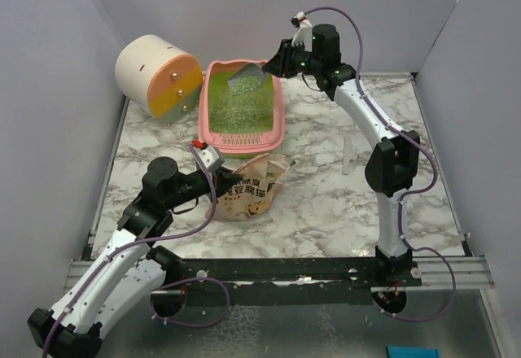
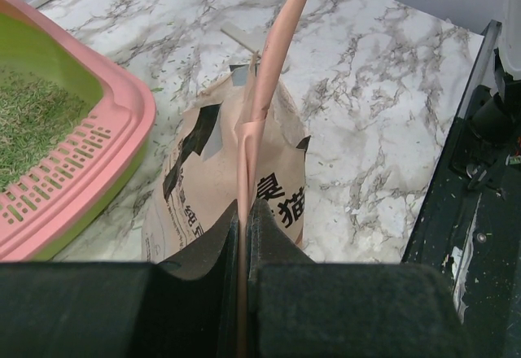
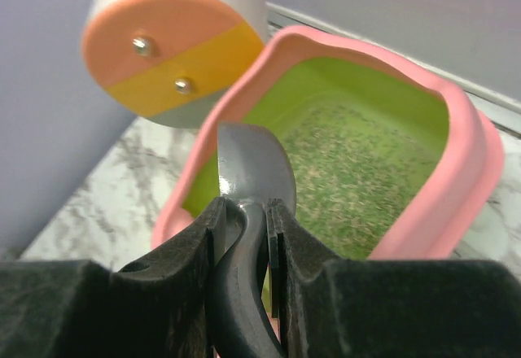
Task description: Fill the litter box with clean litter
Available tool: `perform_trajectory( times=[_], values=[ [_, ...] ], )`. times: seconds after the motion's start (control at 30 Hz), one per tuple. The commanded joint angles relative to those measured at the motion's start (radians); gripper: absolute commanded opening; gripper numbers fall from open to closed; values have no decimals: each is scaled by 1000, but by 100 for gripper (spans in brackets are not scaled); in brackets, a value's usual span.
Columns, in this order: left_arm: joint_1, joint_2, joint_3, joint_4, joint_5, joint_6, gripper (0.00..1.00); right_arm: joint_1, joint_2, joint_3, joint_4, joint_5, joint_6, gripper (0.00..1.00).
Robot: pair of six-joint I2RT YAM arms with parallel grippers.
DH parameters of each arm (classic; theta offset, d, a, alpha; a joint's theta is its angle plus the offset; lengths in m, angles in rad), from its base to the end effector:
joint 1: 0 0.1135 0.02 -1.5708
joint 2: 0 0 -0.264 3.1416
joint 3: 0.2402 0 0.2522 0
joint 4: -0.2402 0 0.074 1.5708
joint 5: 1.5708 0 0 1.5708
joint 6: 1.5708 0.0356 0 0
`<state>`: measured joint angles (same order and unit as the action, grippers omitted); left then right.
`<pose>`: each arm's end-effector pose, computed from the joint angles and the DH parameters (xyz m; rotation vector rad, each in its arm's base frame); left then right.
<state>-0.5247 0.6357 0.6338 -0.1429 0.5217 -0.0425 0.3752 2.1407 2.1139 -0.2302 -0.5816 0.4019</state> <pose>0.1265 -0.0937 0.3146 0.8001 1.5830 -0.8611 0.4667 0.2048 0.3628 -0.4068 1.8768 1.0650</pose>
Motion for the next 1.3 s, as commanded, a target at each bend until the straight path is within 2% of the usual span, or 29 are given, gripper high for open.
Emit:
perform_trajectory(
  times=[0.0,0.27,0.43,0.5,0.6,0.73,0.83,0.97,1.07,1.27],
  values=[
    [0,15,50,45,-12,11,0,49,0,45,-91,278,-270,1],
    [1,34,55,47,-17,5,0,111,-52,14,-61,516,-513,1],
    [1,46,53,62,-17,-1,0,187,-112,-107,33,702,-728,1],
    [2,55,54,68,-18,0,0,199,-159,-191,110,740,-755,1],
    [1,68,51,84,-12,-3,0,187,-223,-243,131,737,-671,1],
    [1,79,37,105,-7,-7,0,121,-297,-283,96,612,-486,1],
    [-1,77,24,111,-9,-4,0,-1,-349,-330,95,468,-286,1],
    [0,72,10,122,-7,-4,0,-209,-407,-482,198,247,-7,1],
    [-1,75,7,123,-9,0,0,-315,-439,-600,252,213,111,1],
    [0,78,4,121,-12,8,0,-450,-488,-866,427,209,288,1]
  ],
)
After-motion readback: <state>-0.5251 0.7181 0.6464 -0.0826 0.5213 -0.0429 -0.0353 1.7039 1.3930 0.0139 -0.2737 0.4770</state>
